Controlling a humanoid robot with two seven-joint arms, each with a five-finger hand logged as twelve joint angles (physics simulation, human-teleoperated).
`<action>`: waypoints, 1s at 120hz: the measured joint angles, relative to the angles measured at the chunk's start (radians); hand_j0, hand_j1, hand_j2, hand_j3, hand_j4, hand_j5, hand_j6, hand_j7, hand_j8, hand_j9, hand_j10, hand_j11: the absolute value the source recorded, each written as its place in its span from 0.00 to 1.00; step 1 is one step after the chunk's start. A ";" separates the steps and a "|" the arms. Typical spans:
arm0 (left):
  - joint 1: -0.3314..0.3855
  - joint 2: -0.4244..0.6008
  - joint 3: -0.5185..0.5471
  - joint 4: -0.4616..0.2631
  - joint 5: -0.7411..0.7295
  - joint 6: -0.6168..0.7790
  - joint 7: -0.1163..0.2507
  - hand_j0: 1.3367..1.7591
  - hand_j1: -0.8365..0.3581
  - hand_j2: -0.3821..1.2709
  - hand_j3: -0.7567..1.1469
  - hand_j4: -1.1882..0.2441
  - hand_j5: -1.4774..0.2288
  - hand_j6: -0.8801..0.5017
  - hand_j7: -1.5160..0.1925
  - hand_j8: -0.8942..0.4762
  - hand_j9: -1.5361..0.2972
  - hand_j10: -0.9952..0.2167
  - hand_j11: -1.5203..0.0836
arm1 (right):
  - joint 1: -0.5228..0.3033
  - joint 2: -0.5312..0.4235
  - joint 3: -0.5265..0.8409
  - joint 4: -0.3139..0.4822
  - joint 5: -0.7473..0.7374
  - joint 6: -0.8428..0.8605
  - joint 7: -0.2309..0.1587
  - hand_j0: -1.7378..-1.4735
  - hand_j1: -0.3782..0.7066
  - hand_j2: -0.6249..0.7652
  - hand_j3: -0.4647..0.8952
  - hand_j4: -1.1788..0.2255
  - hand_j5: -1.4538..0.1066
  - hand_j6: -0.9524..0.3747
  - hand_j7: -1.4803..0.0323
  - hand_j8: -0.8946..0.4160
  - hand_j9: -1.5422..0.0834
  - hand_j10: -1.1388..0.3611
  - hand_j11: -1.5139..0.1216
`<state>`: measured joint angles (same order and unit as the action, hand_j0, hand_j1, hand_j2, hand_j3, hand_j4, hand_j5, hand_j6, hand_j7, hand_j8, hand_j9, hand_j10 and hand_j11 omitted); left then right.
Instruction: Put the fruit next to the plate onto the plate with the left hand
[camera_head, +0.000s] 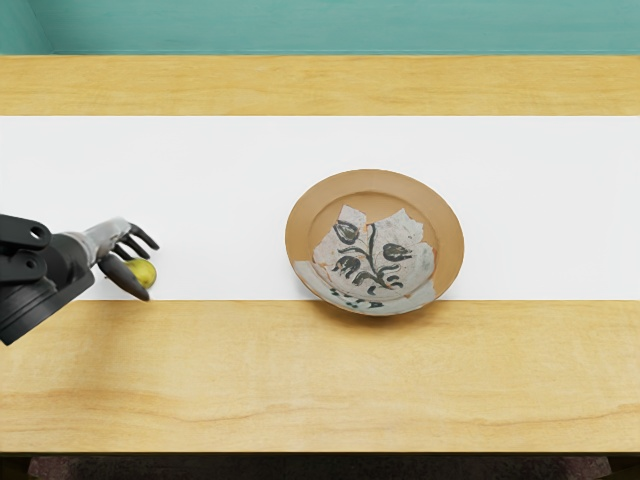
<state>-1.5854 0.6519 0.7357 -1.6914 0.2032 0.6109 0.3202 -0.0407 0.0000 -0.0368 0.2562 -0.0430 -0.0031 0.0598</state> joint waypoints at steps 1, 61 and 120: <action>0.000 0.000 0.000 0.000 0.000 0.000 0.000 0.76 0.54 0.29 0.40 0.52 0.52 0.31 0.55 0.33 0.52 0.45 0.58 | 0.000 0.000 0.000 0.000 0.000 0.000 0.000 0.30 0.05 0.45 0.34 0.83 0.92 0.70 0.96 0.67 0.93 0.75 0.91; 0.008 -0.004 0.004 0.002 0.004 0.001 0.002 0.75 0.47 0.32 0.40 0.43 0.45 0.27 0.46 0.31 0.43 0.36 0.48 | 0.000 0.000 0.000 0.000 0.000 0.000 0.000 0.30 0.05 0.45 0.34 0.83 0.92 0.70 0.96 0.67 0.93 0.75 0.91; 0.012 -0.011 0.004 0.010 0.003 -0.001 0.003 0.75 0.46 0.39 0.40 0.40 0.40 0.26 0.42 0.30 0.40 0.32 0.44 | 0.000 0.000 0.000 0.000 0.000 0.000 0.000 0.30 0.05 0.45 0.34 0.83 0.92 0.70 0.96 0.67 0.93 0.75 0.91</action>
<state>-1.5739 0.6412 0.7392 -1.6815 0.2062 0.6101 0.3233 -0.0406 0.0000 -0.0368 0.2562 -0.0430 -0.0031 0.0598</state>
